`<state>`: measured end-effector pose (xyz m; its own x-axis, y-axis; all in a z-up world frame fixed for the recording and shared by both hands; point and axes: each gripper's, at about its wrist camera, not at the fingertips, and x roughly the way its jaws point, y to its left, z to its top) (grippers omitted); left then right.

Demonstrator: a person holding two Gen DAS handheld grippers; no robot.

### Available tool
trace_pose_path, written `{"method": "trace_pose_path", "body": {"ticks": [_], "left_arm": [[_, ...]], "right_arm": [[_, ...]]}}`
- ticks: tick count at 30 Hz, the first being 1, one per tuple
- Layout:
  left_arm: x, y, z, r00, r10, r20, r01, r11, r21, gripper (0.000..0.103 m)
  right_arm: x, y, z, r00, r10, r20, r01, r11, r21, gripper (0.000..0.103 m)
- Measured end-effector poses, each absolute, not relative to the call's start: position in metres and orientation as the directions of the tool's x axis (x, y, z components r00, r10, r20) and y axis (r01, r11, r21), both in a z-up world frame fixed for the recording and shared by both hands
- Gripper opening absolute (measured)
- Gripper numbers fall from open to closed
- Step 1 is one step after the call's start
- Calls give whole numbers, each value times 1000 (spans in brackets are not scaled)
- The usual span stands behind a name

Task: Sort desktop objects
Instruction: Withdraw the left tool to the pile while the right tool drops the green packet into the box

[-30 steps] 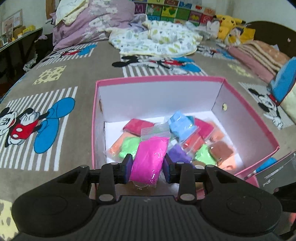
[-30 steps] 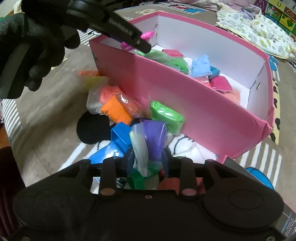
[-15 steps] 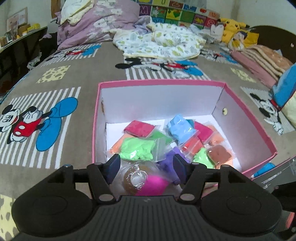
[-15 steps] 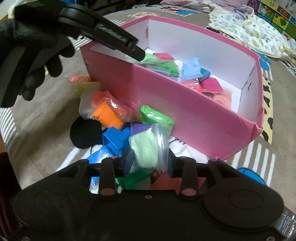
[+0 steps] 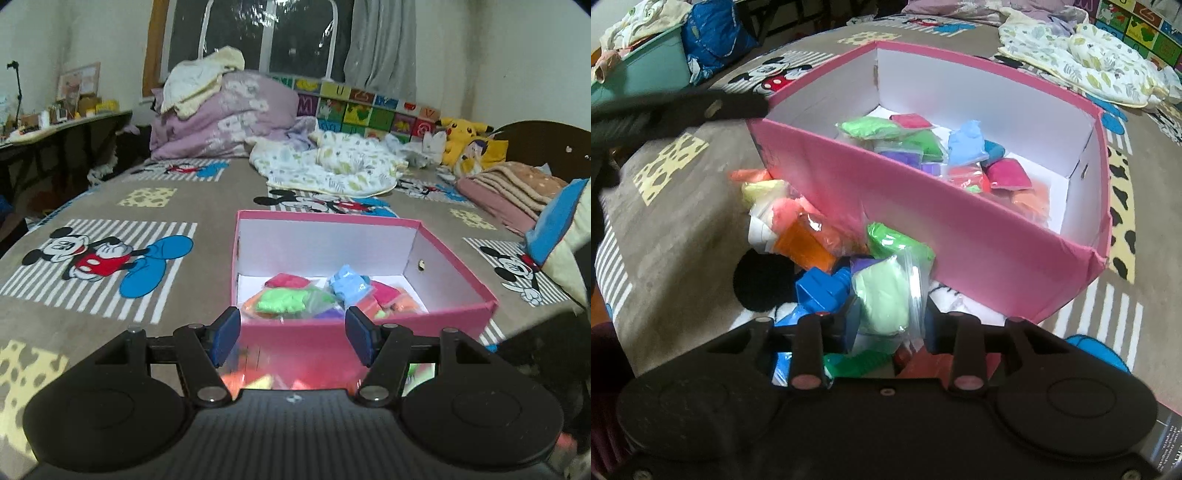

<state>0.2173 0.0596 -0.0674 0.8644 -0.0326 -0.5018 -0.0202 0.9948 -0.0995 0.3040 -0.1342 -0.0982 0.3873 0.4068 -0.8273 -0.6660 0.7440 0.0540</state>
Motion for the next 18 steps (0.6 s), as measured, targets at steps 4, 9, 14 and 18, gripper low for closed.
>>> {"method": "trace_pose_path", "body": {"ticks": [4, 9, 14, 18], "left_arm": [[180, 61, -89, 878, -14, -478, -64, 987, -147, 61], [148, 56, -131, 885, 52, -462, -147, 974, -172, 61], [143, 47, -148, 894, 11, -448, -96, 981, -167, 61], [143, 41, -152, 895, -9, -445, -74, 983, -170, 61]], "right_arm": [[305, -136, -94, 388, 427, -817, -671, 738, 67, 16], [304, -137, -92, 367, 441, -819, -681, 727, 86, 15], [298, -140, -77, 348, 492, -798, -702, 701, 126, 15], [298, -145, -63, 361, 522, -773, -687, 709, 158, 15]]}}
